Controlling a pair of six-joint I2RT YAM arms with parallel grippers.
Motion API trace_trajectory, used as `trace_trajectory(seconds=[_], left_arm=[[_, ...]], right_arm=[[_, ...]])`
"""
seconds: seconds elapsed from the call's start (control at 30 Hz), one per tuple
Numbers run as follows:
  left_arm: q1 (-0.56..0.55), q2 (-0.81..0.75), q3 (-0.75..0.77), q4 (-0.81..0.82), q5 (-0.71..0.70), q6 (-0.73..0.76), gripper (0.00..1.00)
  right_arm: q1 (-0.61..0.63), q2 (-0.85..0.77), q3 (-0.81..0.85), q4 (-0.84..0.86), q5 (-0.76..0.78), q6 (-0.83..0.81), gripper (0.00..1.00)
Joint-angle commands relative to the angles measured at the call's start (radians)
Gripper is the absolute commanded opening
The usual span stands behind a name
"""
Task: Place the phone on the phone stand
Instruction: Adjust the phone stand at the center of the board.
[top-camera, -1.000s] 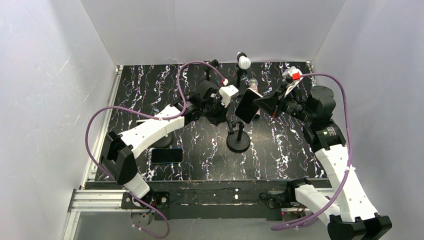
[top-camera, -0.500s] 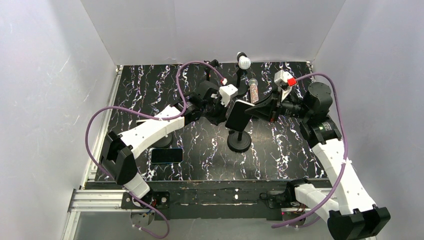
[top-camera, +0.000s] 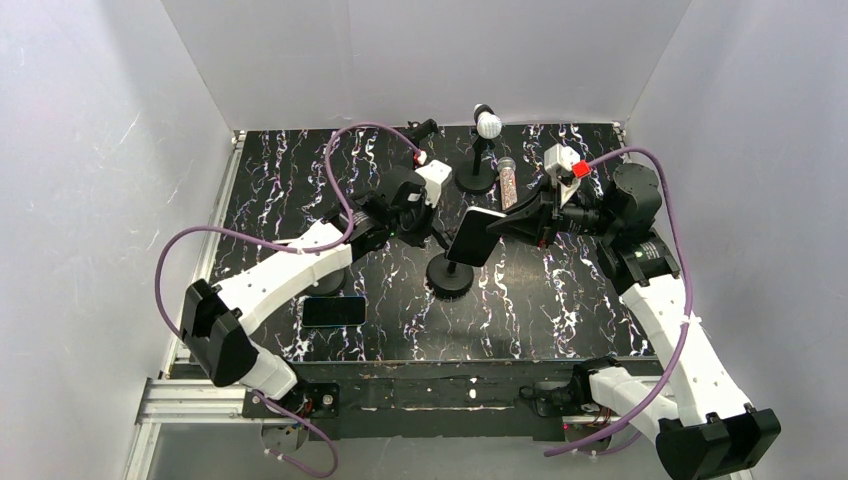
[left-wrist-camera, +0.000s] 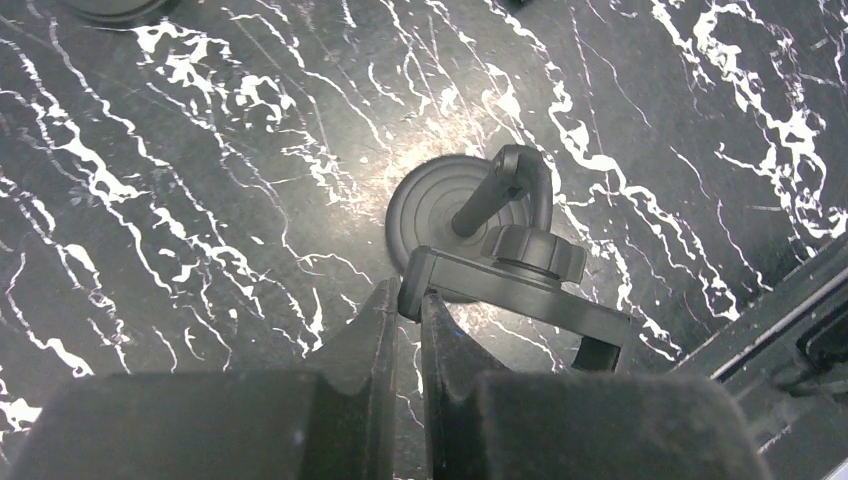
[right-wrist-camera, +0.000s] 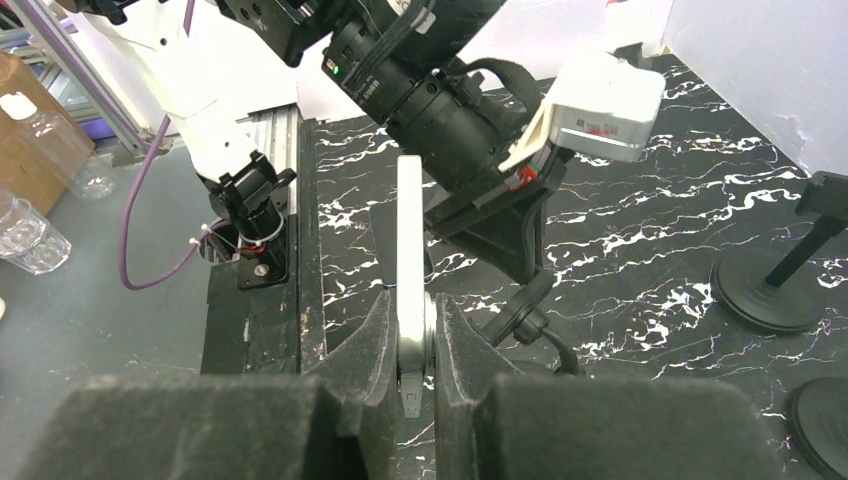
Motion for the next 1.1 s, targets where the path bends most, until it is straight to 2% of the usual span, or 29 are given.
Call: trace_trajectory(seconds=[0.0, 0.37, 0.57, 0.63, 0.8, 0.97, 1.07], left_arm=[[-0.006, -0.077, -0.011, 0.050, -0.058, -0.053, 0.00], [-0.006, -0.137, -0.091, 0.081, 0.005, -0.121, 0.01], [-0.006, -0.190, -0.144, 0.119, 0.123, -0.114, 0.33], [-0.005, -0.202, -0.163, 0.131, 0.157, -0.099, 0.38], [-0.002, -0.201, -0.174, 0.120, 0.219, -0.034, 0.42], [0.049, -0.226, -0.167, 0.097, 0.286, 0.064, 0.62], [0.116, -0.221, -0.152, 0.062, 0.366, 0.109, 0.69]], right_arm=[[0.004, -0.019, 0.007, 0.073, -0.025, -0.016, 0.01], [0.054, 0.037, 0.020, 0.042, -0.081, -0.033, 0.01], [0.130, 0.070, 0.050, -0.031, -0.084, -0.079, 0.01], [0.138, 0.074, 0.058, -0.031, -0.086, -0.079, 0.01], [0.145, 0.071, 0.078, -0.030, -0.088, -0.080, 0.01], [0.145, 0.046, 0.090, -0.046, -0.076, -0.080, 0.01], [0.145, 0.029, 0.095, -0.056, -0.067, -0.080, 0.01]])
